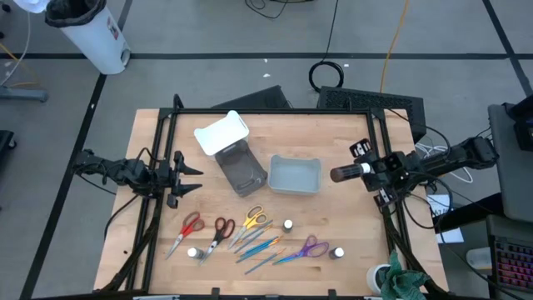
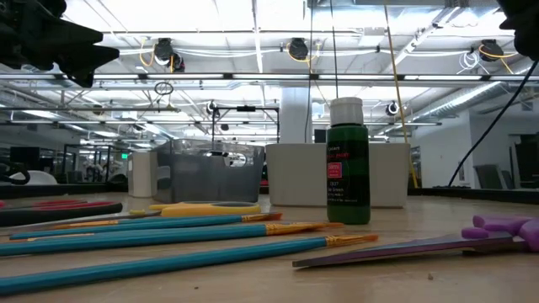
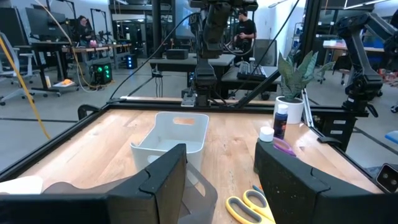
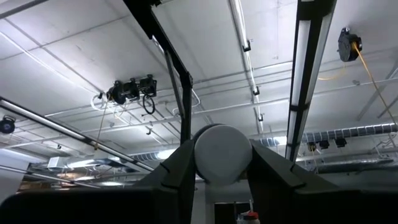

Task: Pick & Place Paint Supplies
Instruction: Put the brown paint bottle into the gray bin

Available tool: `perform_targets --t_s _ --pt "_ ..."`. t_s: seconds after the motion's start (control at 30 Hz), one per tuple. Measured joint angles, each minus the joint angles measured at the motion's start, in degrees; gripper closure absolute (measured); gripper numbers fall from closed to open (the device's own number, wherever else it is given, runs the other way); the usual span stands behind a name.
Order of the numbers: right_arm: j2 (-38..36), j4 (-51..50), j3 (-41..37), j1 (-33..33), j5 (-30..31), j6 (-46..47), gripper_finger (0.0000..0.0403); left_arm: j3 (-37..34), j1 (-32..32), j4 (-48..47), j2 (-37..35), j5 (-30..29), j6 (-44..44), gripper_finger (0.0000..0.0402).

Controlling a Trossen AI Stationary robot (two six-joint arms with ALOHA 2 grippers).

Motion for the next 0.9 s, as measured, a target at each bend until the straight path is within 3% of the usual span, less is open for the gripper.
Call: perform_targets --t_s 0.67,0.77,0.9 --pt "0.0 -1.3 0.0 0.0 0.0 -0.8 0.0294 0.0 0.0 0.0 0.0 0.0 0.0 0.0201" --pt "0.0 -5.3 0.1 0.0 0.5 -3.1 0.0297 0.0 0.0 0.0 0.0 0.0 0.0 0.0201" --pt "0.0 -21.1 3.3 0.0 8.2 -4.9 0.0299 0.0 0.0 0.0 0.0 0.0 0.0 0.0201"
